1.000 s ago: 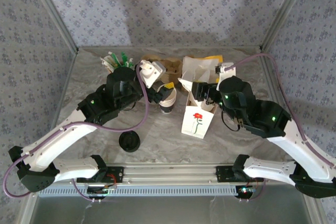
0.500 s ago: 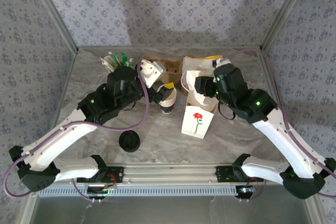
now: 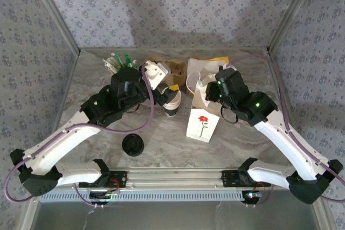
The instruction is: Pack the takeout coffee
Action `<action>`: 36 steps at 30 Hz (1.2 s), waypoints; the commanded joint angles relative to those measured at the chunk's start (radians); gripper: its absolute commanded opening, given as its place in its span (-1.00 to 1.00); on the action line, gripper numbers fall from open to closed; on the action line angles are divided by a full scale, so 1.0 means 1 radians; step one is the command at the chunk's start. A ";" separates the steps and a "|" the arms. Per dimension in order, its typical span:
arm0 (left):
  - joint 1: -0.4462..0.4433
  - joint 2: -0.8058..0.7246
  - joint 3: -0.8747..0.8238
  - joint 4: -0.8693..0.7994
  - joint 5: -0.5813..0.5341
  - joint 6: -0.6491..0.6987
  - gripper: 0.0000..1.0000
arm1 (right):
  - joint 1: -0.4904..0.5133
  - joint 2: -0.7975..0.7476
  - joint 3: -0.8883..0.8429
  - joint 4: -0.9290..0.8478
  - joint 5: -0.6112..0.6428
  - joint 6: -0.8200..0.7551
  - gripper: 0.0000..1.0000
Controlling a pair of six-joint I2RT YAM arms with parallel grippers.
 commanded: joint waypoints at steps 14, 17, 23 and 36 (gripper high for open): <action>0.005 0.008 0.034 0.017 0.016 0.000 0.79 | 0.065 0.011 -0.023 -0.107 0.016 0.105 -0.86; 0.004 0.010 0.035 0.016 0.015 0.002 0.78 | 0.068 -0.001 -0.040 -0.060 -0.027 0.146 -0.88; 0.005 0.010 0.036 0.017 0.016 0.001 0.78 | 0.084 -0.006 -0.037 0.016 -0.075 0.183 -0.88; 0.004 0.010 0.045 0.016 0.015 0.003 0.78 | 0.123 -0.043 0.029 -0.172 0.145 0.086 -0.30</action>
